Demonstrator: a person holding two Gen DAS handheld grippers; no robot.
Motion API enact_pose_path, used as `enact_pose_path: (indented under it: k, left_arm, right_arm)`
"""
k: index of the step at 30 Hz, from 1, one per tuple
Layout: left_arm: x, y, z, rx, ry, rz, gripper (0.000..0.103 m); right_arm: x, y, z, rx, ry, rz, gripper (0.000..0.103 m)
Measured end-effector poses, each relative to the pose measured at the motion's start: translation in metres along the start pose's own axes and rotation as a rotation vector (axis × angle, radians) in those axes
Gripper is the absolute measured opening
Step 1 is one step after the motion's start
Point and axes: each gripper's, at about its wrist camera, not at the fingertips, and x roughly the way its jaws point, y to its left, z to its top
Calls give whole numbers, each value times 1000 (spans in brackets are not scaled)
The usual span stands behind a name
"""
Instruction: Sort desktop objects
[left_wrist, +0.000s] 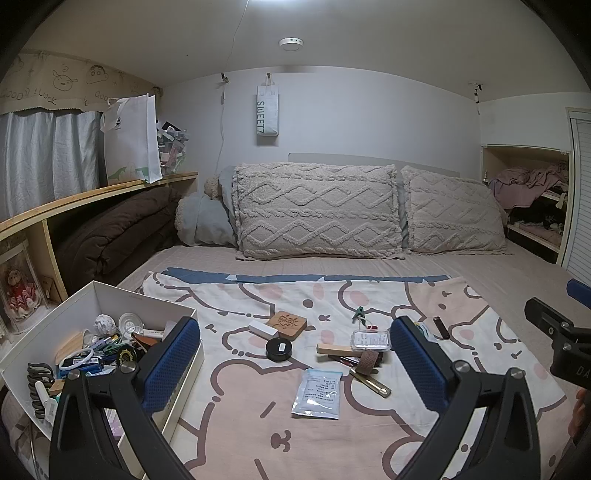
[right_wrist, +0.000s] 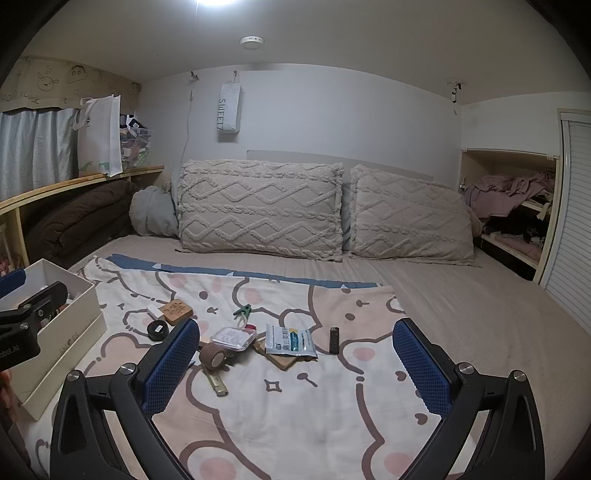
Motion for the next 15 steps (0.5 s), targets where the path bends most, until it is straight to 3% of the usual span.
enact_pose_path:
  k: [15]
  left_arm:
    - [5, 0, 1, -2, -3, -3, 103]
  right_arm:
    - [-1, 0, 0, 2, 1, 0, 103]
